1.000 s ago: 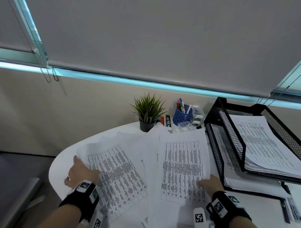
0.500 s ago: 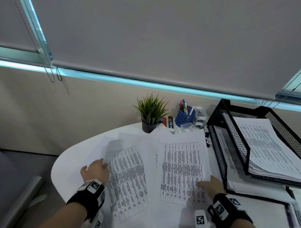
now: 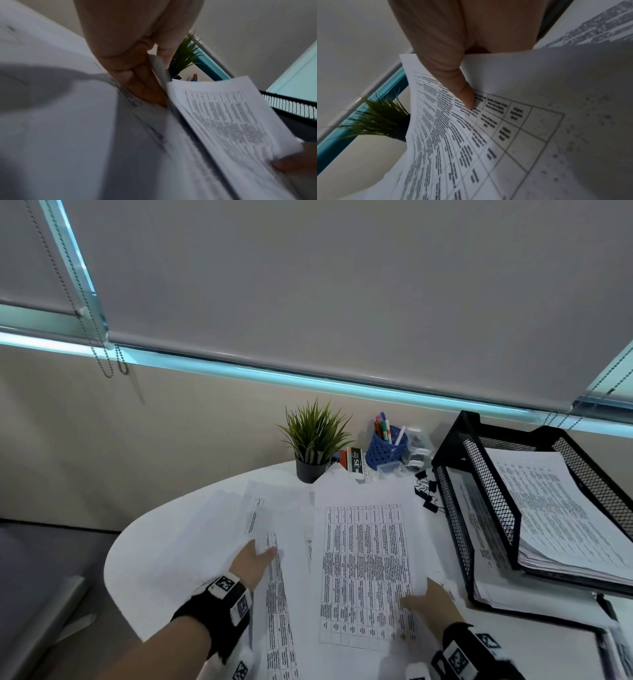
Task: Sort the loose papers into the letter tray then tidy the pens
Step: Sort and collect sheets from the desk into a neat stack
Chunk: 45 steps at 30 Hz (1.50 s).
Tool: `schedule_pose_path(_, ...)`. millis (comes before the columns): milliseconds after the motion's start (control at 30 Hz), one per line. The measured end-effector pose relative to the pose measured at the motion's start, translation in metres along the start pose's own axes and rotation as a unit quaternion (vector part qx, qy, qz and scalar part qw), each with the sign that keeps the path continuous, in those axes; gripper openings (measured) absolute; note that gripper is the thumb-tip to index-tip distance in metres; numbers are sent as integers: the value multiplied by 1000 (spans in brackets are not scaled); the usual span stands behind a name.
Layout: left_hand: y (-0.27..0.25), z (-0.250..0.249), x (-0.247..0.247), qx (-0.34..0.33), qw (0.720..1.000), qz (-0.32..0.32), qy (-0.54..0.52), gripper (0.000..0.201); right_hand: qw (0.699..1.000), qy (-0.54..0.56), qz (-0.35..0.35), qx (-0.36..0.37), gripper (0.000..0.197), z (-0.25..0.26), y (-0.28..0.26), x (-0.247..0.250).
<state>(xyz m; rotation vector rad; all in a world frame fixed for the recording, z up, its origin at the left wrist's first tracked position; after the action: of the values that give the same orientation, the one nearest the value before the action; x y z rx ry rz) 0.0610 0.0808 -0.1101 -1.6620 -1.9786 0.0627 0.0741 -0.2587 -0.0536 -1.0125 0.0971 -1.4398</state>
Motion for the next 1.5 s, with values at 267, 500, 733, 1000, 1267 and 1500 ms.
schedule_pose_path(267,-13,-6,-24,8,986,28,-163,68,989,123,81,-24,56,0,5,-22)
schedule_pose_path(500,-28,-29,-36,-15,977,78,-196,68,974,144,168,-46,55,-11,5,-46)
schedule_pose_path(733,-30,-27,-31,22,957,69,-279,103,966,211,139,-54,62,-21,15,-33)
schedule_pose_path(1000,-40,-8,-35,61,992,62,-94,72,985,135,101,21,44,-11,5,-34)
schedule_pose_path(1267,-45,13,12,78,996,-39,8,57,954,-272,-127,-25,56,-55,-2,24)
schedule_pose_path(1500,-55,14,19,83,995,-49,30,64,945,-270,-159,-98,101,-102,-15,63)
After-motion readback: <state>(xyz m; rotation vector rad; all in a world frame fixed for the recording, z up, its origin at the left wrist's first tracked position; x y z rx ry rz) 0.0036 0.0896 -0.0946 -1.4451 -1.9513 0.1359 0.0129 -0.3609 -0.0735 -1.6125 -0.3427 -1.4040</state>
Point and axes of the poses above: each hand's wrist, its own y-axis towards the middle knuckle, its own x-axis out of the back of the hand, z = x × y, the point moved 8 cm from there along y, towards the middle knuckle, and after that the axes turned 10 degrees about -x, right-handed, at the moved point
